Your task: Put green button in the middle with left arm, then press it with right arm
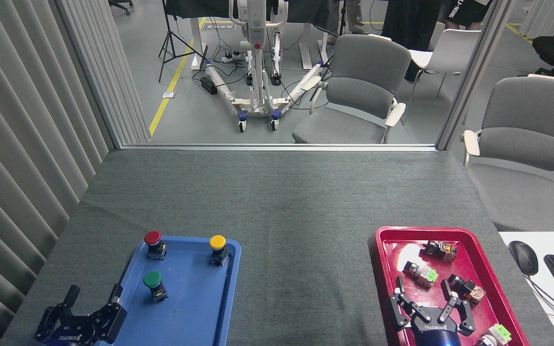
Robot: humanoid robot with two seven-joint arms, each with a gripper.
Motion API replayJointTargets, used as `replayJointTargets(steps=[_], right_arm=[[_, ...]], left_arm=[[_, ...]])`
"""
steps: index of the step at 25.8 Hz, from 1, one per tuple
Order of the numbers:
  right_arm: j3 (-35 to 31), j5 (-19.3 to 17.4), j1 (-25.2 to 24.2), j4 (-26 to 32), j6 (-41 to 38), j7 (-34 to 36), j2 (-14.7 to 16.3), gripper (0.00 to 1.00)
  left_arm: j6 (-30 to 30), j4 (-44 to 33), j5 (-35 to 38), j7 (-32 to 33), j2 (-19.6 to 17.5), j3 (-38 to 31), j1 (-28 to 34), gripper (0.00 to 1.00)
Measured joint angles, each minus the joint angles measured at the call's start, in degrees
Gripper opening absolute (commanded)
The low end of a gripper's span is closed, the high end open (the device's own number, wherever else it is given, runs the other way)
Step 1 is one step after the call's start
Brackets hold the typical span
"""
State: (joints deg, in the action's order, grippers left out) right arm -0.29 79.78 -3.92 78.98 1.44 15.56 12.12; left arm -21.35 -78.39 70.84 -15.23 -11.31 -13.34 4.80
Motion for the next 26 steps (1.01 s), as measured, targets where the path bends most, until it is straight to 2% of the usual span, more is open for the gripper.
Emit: replayJointTargets(steps=[9,16,26], right_arm=[[-0.21,0.64,-0.05,0.12,0.0,-0.12,-0.24,1.0],[-0.76,2.89,-0.11,0.12,-0.09,-0.17,-0.88,1.0],[-0.95,3.45,-0.21,0.12,-0.13,-0.23,-1.0,1.0]], left_arm=[[-1.76,-1.98,-0.02,1.77,-0.04,0.83,-0.13,1.0],[-3.72,-2.14,-0.18,1.81,0.12,1.05,-0.14,1.0],[-2.17,-2.38,-0.08,1.44,0.2,1.2,-0.14,1.0]])
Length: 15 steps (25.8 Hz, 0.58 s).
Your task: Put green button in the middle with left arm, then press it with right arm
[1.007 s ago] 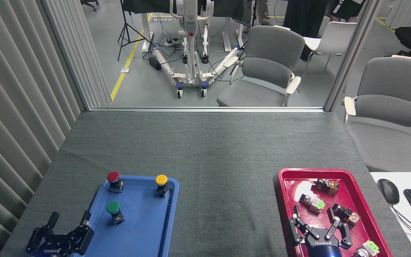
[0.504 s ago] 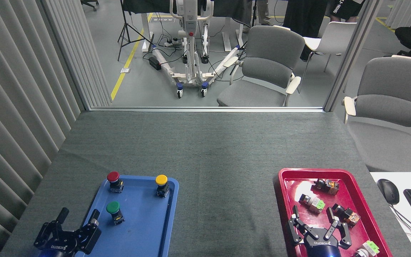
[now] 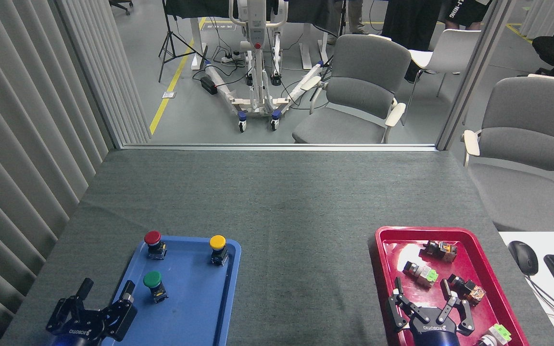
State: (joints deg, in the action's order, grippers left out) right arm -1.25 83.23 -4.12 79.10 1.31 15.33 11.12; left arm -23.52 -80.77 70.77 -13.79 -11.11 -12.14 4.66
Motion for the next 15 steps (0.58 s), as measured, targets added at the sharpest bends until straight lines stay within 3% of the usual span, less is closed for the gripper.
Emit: replayJointTargets(steps=[15], right_arm=[[0.11,-0.08,-0.01,0.0,0.07,0.23,0.15,1.0]], left_arm=[[2.9,-0.32,0.3,0.0,1.42,0.02,0.08,1.0]])
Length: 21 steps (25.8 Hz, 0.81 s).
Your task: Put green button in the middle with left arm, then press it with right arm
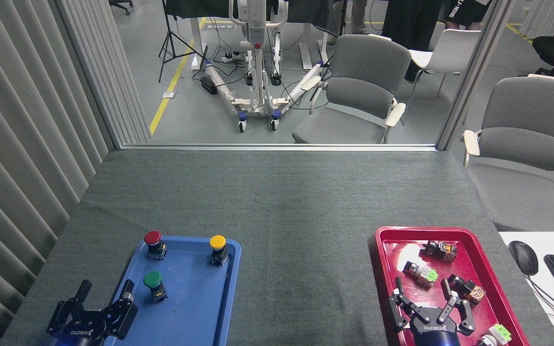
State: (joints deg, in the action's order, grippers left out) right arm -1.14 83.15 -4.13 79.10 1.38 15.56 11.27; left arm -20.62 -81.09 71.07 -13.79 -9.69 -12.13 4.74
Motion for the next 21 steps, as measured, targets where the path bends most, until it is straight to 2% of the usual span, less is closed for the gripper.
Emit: replayJointTargets(steps=[16,21], right_arm=[[-0.05,-0.22,0.09,-0.09,0.08,0.01,-0.26,1.0],[-0.08,-0.23,0.15,-0.09,-0.08,0.01,-0.57,1.0]], left_arm=[[1.74,0.21,0.54,0.51,0.49,0.03,-0.15,1.0],[4.19,0.1,0.62,0.65,0.76,0.16,-0.43,1.0]])
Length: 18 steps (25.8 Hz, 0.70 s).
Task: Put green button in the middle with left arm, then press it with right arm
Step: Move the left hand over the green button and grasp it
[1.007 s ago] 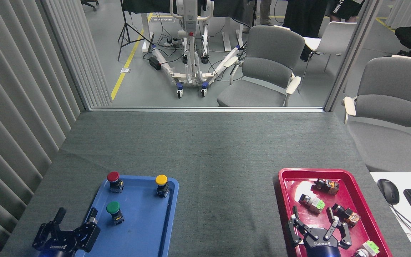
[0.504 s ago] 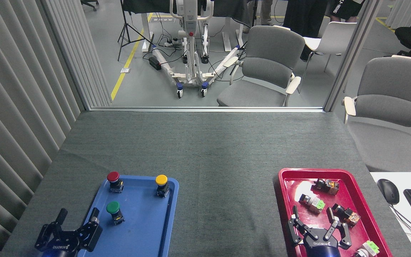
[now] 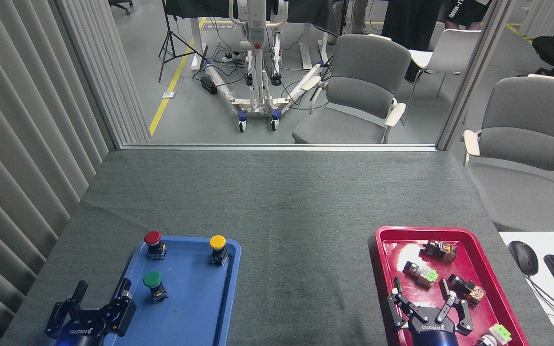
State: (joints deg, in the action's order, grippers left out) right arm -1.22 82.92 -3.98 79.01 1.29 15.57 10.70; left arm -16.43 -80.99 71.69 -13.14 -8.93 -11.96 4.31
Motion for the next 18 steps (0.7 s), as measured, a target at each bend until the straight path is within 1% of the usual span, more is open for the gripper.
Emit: replayJointTargets(steps=[3,6,11,13,15,18], right_arm=[[-0.02,0.08,0.02,0.0,-0.06,0.02,-0.13,1.0],[-0.02,0.12,0.03,0.0,-0.06,0.12,-0.21,1.0],[-0.06,0.19,0.1,0.01,-0.07,0.24,-0.3,1.0],[-0.08,0.2,0.11,0.01,-0.07,0.1,-0.31,1.0],[-0.07,0.2,0.11,0.01,-0.07,-0.03,-0.32,1.0],[-0.03,0.17,0.12,0.01,-0.03,-0.07,-0.3,1.0]], left_arm=[[2.64,-0.12,0.14,0.07,2.35,0.32,0.11,1.0],[7.33,-0.19,1.37,0.07,4.85,2.24,0.34,1.0],[19.79,-0.05,5.63,-0.55,6.44,10.38,0.53,1.0],[23.68,0.26,6.41,-0.66,6.86,13.64,0.48,1.0],[26.43,0.6,6.69,-0.82,7.17,15.43,0.19,1.0],[28.21,2.22,6.81,-0.84,7.68,16.67,-1.05,1.0]])
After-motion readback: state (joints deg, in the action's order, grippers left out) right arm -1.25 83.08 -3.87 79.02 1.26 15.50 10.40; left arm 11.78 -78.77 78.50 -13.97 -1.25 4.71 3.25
